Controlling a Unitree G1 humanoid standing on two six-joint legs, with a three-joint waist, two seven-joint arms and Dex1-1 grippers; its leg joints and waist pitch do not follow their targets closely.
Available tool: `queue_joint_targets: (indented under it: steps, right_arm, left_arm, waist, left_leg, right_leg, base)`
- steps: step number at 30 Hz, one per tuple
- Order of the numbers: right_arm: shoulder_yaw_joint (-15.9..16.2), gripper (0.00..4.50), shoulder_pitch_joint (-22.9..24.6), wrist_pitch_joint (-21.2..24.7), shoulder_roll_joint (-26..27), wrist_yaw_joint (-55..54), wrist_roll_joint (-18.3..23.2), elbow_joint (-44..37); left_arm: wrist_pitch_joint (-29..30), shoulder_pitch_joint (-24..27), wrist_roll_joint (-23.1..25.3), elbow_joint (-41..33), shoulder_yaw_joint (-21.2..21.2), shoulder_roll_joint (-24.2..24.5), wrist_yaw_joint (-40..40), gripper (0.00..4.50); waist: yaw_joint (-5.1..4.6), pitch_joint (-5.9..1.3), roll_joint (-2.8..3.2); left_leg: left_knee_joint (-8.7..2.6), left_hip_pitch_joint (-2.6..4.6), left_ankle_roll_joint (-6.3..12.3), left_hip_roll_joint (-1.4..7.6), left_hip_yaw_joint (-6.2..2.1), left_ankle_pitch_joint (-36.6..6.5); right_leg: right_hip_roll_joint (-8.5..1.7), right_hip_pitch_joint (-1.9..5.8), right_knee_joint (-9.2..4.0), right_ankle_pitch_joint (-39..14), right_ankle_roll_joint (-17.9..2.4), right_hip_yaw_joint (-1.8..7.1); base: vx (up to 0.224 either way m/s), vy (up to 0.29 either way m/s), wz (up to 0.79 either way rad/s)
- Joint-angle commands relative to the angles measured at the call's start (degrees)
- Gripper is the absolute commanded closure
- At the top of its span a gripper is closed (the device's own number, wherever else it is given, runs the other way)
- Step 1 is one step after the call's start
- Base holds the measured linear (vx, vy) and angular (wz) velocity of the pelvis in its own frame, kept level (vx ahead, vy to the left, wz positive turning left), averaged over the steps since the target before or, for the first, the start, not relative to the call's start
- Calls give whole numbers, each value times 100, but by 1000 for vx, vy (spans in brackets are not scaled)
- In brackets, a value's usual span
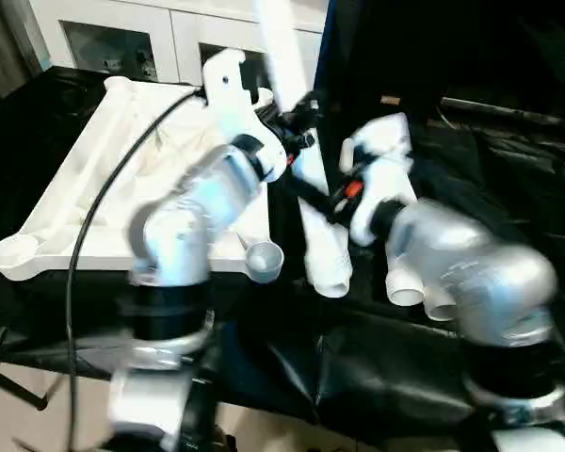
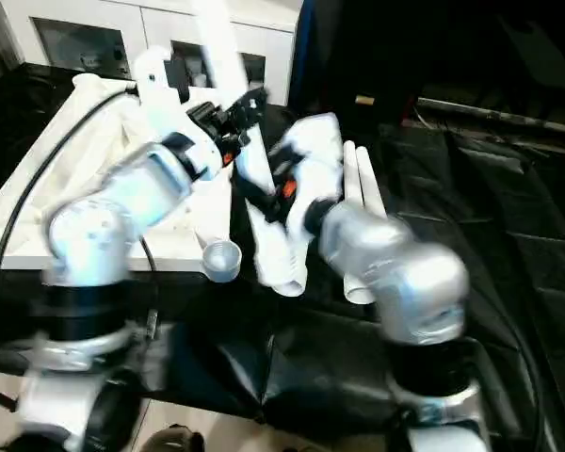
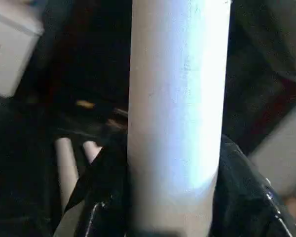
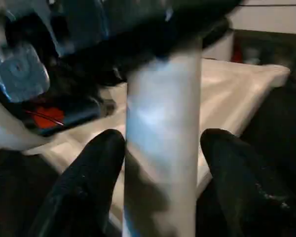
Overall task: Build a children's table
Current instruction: Pick table leg
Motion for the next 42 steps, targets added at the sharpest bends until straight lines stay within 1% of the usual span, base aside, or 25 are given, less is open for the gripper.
queue_joint_targets:
  steps: [1,2,4,5,6,7,10,13,14,15,17,21,24,28,29,31,32,34,35,36,37,38,39,41,42]
  right_arm:
    - [-257,134,67,266,-258,370,310,-64]
    - [-351,134,112,394,-372,537,462,-28]
    - [-481,131,224,627,-604,882,776,6]
    - [-563,131,283,802,-681,1071,1043,-15]
    - [-613,131,318,910,-723,1186,1215,-33]
    - [-626,131,349,1008,-768,1271,1341,-59]
    - [-661,131,373,1272,-815,1364,1607,-40]
    - [-670,131,370,1359,-848,1408,1680,-23]
    - [-677,131,366,1377,-870,1421,1696,-11]
    - [-701,149,345,1399,-885,1393,1723,37]
    - [-708,159,311,1416,-874,1300,1675,130]
    - [-754,193,287,1434,-846,1232,1705,205]
    - [-769,216,277,1446,-834,1210,1763,210]
    - [-774,229,272,1427,-816,1180,1789,210]
    - [-782,230,264,1388,-792,1134,1771,215]
    - [-789,232,248,1276,-736,1033,1680,203]
    - [-792,234,240,1217,-709,979,1630,195]
    - [-793,236,239,1201,-702,961,1620,191]
    - [-781,238,232,1127,-686,890,1557,176]
    - [-774,239,229,1095,-681,861,1528,170]
    - [-777,240,215,1038,-638,776,1475,162]
    - [-780,243,202,983,-598,694,1425,154]
    - [-718,243,174,833,-538,503,1236,110]
    - [-535,251,113,632,-369,130,907,31]
    - [-420,253,110,573,-301,17,791,-27]
  left_arm:
    - [210,-129,-252,-229,-151,159,-555,273]
    - [323,-177,-386,-236,-116,246,-709,273]
    - [488,-324,-678,-196,-11,403,-1040,273]
    - [562,-406,-869,-188,54,476,-1252,273]
    - [602,-457,-992,-183,94,522,-1392,273]
    - [657,-536,-1196,-171,198,526,-1504,273]
    - [771,-780,-1837,-57,608,378,-1540,273]
    - [793,-833,-2026,-50,663,385,-1683,273]
    - [809,-826,-2069,-77,625,431,-1825,273]
    - [807,-785,-2047,-106,530,511,-2021,273]
    - [811,-752,-2016,-81,506,522,-2013,273]
    - [856,-702,-2018,-97,488,522,-1937,273]
    - [888,-694,-2085,-109,505,542,-1902,273]
    - [884,-692,-2067,-119,493,593,-1915,273]
    - [934,-740,-1978,-16,503,606,-1750,238]
    - [924,-729,-1975,41,538,568,-1668,203]
    - [884,-723,-1967,38,577,513,-1551,203]
    - [865,-717,-1968,27,589,493,-1516,194]
    - [791,-706,-1842,13,571,463,-1359,182]
    - [760,-703,-1773,11,555,457,-1290,169]
    - [712,-677,-1561,-5,457,478,-1154,161]
    - [666,-653,-1358,-21,364,498,-1025,158]
    - [613,-567,-946,-142,95,591,-825,158]
    - [758,-356,-634,-454,-122,468,-244,158]
    - [818,-253,-579,-558,-131,295,81,158]
  waist:
    - [6,-537,96]
    - [9,-534,98]
    - [24,-541,95]
    - [37,-534,101]
    - [34,-538,96]
    - [53,-541,107]
    - [49,-538,97]
    - [59,-529,96]
    - [69,-525,103]
    - [71,-526,115]
    - [77,-530,128]
    - [97,-535,115]
    - [118,-539,123]
    - [150,-541,120]
    - [162,-543,132]
    - [164,-544,136]
    - [156,-544,155]
    - [168,-558,140]
    - [165,-558,130]
    - [168,-558,133]
    - [174,-561,170]
    - [152,-553,153]
    - [145,-553,175]
    - [126,-552,166]
    - [117,-564,138]
  left_leg:
    - [-400,159,-300,534,-265,-926]
    - [-395,139,-314,534,-262,-900]
    - [-380,152,-299,532,-251,-901]
    - [-384,125,-273,531,-259,-906]
    - [-378,128,-262,526,-260,-905]
    - [-368,136,-251,529,-261,-904]
    - [-351,115,-250,522,-260,-938]
    - [-349,122,-227,522,-253,-952]
    - [-356,139,-231,516,-247,-1008]
    - [-357,137,-242,516,-251,-1017]
    - [-372,158,-313,535,-263,-1137]
    - [-385,157,-396,537,-278,-1231]
    - [-390,158,-409,544,-285,-1225]
    - [-391,151,-423,538,-282,-1217]
    - [-392,160,-447,544,-285,-1243]
    - [-399,155,-454,548,-295,-1266]
    - [-402,154,-477,545,-297,-1281]
    - [-401,151,-497,552,-297,-1242]
    - [-406,131,-495,547,-295,-1201]
    - [-405,134,-503,550,-294,-1201]
    - [-399,135,-504,540,-294,-1186]
    - [-414,137,-512,550,-299,-1201]
    - [-428,155,-559,562,-308,-1265]
    - [-433,153,-597,560,-311,-1286]
    - [-420,135,-616,568,-307,-1234]
  right_leg:
    - [-654,319,-399,-1084,-359,418]
    - [-667,325,-393,-1054,-412,425]
    - [-672,330,-397,-1062,-468,425]
    - [-680,341,-406,-1100,-547,420]
    - [-682,348,-410,-1142,-561,417]
    - [-695,346,-419,-1200,-608,414]
    - [-706,361,-429,-1368,-726,400]
    - [-699,343,-465,-1594,-674,399]
    - [-695,325,-504,-1915,-526,399]
    - [-694,319,-511,-1990,-479,397]
    - [-696,295,-549,-2242,-299,387]
    - [-709,282,-564,-2382,-151,381]
    - [-707,275,-557,-2355,-121,382]
    - [-706,272,-555,-2343,-77,384]
    - [-711,260,-551,-2351,-74,387]
    - [-708,266,-552,-2340,-66,379]
    - [-704,257,-553,-2292,-74,380]
    - [-711,270,-533,-2154,-100,384]
    - [-708,282,-518,-2063,-113,390]
    - [-709,276,-511,-2047,-115,393]
    - [-717,284,-509,-2051,-116,393]
    - [-695,266,-520,-2043,-67,394]
    - [-685,250,-522,-2074,0,396]
    - [-686,258,-508,-2054,2,393]
    - [-701,283,-469,-1926,-90,396]
  base:
    - [0,0,0]
    - [0,0,0]
    - [0,0,0]
    - [0,0,0]
    - [0,0,0]
    - [0,0,0]
    - [0,0,0]
    - [0,0,0]
    - [0,0,0]
    - [0,0,0]
    - [0,0,0]
    - [0,0,0]
    - [0,0,0]
    - [0,0,0]
    - [0,0,0]
    - [0,0,0]
    - [0,0,0]
    - [0,0,0]
    - [0,0,0]
    - [0,0,0]
    - [0,0,0]
    - [0,0,0]
    - [0,0,0]
    - [0,0,0]
    - [0,0,0]
